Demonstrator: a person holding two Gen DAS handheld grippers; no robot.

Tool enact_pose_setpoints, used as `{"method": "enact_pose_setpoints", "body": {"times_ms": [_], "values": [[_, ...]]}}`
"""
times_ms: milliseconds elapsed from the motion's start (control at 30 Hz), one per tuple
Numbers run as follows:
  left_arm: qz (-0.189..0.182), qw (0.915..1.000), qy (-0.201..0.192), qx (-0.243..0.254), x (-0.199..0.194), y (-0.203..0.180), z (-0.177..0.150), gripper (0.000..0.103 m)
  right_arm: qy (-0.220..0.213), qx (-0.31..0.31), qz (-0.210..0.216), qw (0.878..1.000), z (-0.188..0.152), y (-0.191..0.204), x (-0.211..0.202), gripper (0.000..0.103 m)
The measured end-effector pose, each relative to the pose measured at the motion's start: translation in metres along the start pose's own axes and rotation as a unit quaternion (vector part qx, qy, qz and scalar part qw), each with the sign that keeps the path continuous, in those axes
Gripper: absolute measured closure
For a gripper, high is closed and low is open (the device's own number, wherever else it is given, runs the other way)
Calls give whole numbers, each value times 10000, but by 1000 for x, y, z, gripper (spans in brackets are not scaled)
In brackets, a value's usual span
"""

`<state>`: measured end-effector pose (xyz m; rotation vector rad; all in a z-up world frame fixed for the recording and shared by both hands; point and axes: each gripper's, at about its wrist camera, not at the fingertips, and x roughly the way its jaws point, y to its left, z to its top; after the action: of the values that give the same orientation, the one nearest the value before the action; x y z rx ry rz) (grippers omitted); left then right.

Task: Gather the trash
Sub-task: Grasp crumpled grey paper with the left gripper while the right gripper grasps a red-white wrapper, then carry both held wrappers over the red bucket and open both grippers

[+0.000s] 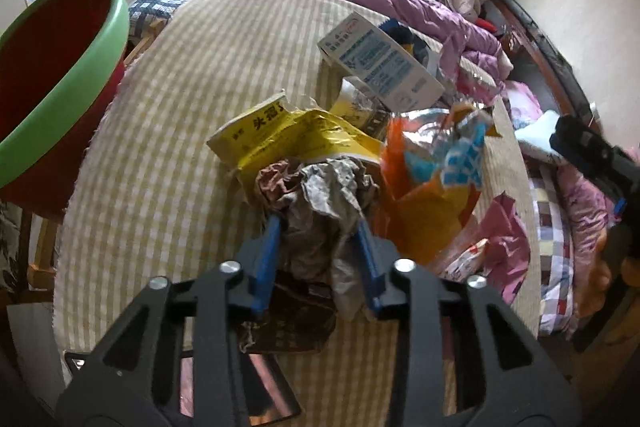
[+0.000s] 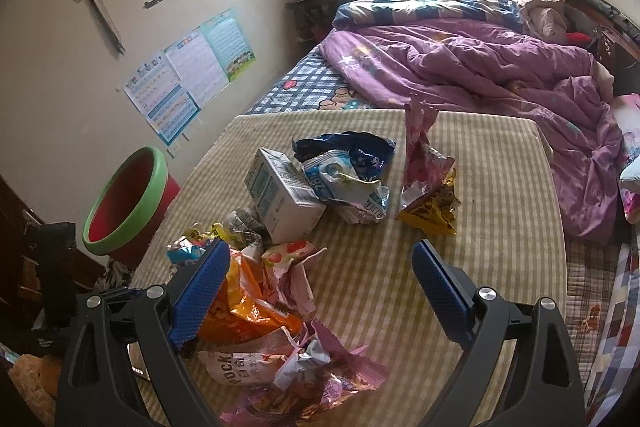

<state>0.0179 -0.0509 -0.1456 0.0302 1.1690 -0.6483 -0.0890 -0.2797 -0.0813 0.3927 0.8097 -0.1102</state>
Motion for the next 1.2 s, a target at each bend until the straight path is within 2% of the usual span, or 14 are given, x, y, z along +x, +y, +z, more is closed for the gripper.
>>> {"method": "enact_pose_setpoints", "body": {"times_ms": [100, 233, 267, 300, 367, 467, 633, 733, 867, 933, 1000, 1067, 1100, 1200], "values": [[86, 9997, -211, 7, -13, 0, 2, 73, 18, 135, -17, 9999, 3, -3, 5, 14], [293, 9967, -743, 122, -42, -2, 8, 73, 80, 135, 97, 9998, 8, 0, 12, 14], [343, 9956, -859, 141, -47, -2, 9, 73, 112, 21, 107, 9999, 8, 4, 17, 16], [418, 9941, -991, 165, -53, -2, 11, 73, 177, -65, 113, 9998, 8, 7, 23, 26], [612, 9896, -1279, 222, -67, -2, 15, 73, 400, -108, 204, 9989, 6, 10, 38, 36], [863, 9834, -1572, 268, -82, 0, 18, 73, 712, -3, 346, 9969, 5, 9, 59, 36], [987, 9796, -1742, 177, -94, 7, 22, 73, 1104, 100, 481, 9927, 1, 10, 84, 36], [1014, 9787, -1778, 131, -95, 7, 22, 73, 1357, 175, 511, 9893, -6, 9, 97, 30], [1030, 9784, -1787, 130, -94, 7, 21, 73, 1495, 267, 542, 9869, -14, 4, 103, 31], [1040, 9783, -1788, 125, -94, 8, 20, 73, 1501, 340, 601, 9863, -17, 1, 103, 46], [1040, 9783, -1792, 103, -94, 8, 20, 73, 1476, 493, 840, 9842, -20, -3, 101, 61], [1043, 9781, -1798, 69, -94, 11, 20, 73, 1423, 506, 872, 9847, -19, -1, 97, 66], [1047, 9780, -1802, 52, -94, 12, 20, 73, 1379, 468, 809, 9860, -18, 0, 94, 76], [1072, 9774, -1824, -3, -95, 17, 19, 73, 1252, 502, 843, 9873, -14, 0, 84, 78]]}}
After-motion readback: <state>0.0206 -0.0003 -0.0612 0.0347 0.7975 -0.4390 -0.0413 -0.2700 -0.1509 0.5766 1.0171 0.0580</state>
